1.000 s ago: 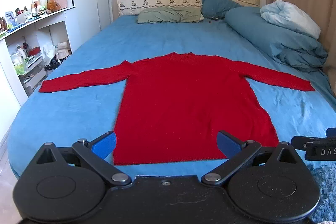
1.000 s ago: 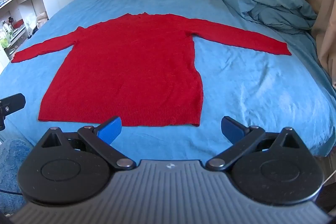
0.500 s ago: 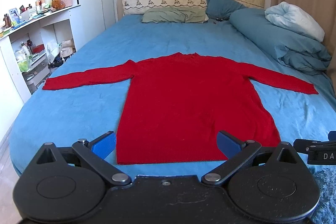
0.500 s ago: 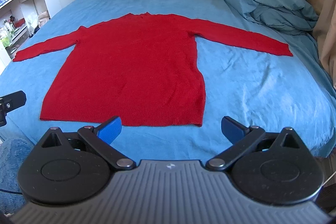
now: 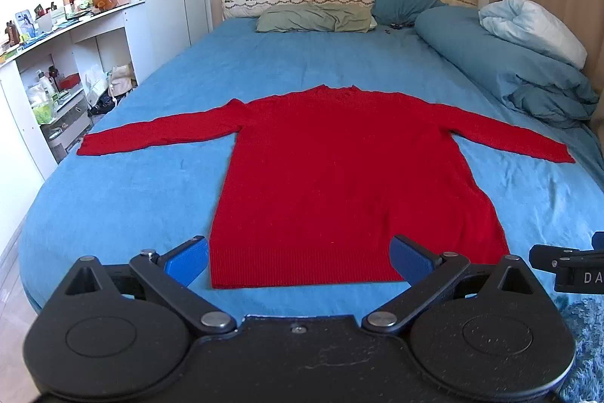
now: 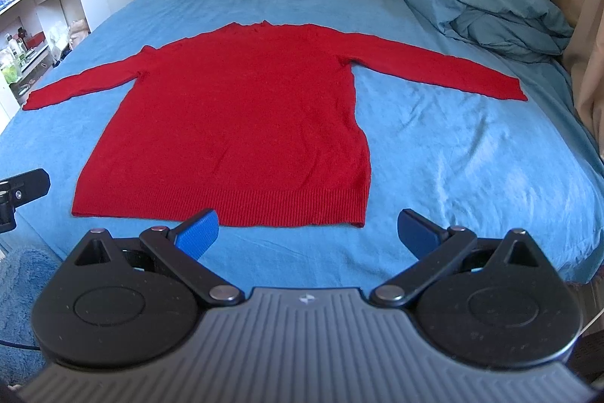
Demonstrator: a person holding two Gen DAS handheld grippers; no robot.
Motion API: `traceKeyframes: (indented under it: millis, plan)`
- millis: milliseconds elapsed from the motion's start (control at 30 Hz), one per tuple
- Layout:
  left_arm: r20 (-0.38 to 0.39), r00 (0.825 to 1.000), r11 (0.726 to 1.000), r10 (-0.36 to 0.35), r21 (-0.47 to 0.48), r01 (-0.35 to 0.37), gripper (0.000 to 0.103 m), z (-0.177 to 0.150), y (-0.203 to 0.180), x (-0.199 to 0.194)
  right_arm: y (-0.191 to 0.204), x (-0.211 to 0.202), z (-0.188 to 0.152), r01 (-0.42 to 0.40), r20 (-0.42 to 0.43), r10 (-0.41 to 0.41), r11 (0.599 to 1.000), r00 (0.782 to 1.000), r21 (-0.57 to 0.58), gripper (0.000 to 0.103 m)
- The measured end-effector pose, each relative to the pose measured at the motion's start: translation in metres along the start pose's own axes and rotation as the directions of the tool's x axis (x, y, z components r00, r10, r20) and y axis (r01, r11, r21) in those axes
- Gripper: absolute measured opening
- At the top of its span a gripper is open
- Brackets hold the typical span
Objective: Fold small clothes
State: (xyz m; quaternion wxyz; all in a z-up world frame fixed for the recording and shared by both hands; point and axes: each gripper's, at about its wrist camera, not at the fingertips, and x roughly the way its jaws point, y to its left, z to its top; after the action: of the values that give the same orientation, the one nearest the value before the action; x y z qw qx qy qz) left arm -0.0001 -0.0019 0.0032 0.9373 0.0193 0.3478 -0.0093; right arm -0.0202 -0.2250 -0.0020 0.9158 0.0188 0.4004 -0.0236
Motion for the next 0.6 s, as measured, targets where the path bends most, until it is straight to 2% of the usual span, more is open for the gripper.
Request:
traceKeyframes:
  millis: [600]
  plan:
    - [-0.004, 1.0, 1.0, 0.016, 0.007, -0.016, 0.103, 0.0004, -0.0024, -0.0002, 0.0011, 0.0015, 0.0002, -0.003, 0.0, 0.003, 1.0, 1.0, 0.0, 0.103]
